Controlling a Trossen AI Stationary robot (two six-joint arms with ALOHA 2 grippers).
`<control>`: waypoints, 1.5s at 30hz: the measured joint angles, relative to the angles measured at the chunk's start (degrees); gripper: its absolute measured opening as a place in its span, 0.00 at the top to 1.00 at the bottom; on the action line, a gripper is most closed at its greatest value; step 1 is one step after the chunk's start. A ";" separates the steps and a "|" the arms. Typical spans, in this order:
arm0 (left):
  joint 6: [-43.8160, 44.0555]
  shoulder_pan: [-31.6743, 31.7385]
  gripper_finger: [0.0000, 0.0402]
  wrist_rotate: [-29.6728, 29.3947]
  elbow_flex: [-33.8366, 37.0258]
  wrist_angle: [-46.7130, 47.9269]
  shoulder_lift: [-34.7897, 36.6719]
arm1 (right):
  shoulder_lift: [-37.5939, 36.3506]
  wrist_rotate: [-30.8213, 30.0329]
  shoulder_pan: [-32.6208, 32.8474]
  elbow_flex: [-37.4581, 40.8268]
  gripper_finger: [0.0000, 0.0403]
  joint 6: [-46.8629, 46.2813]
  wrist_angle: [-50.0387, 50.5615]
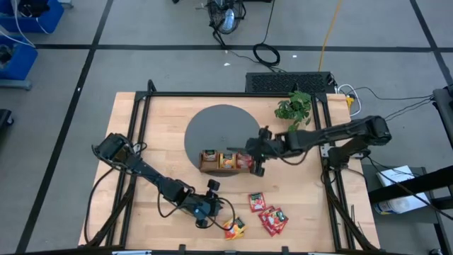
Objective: Pick & Place Tea
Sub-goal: Put the red tea bag into the right section of the wooden organizer
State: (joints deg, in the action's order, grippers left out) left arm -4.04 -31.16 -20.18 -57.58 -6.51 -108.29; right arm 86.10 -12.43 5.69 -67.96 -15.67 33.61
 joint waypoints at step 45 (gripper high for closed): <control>-1.70 -0.04 0.78 -2.45 -0.02 0.37 -0.02 | 2.87 6.44 -2.60 8.41 0.91 4.43 -14.73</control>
State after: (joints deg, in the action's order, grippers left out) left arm -5.74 -31.20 -22.63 -57.60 -6.14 -108.31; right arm 88.97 -5.99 3.09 -59.55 -11.24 18.87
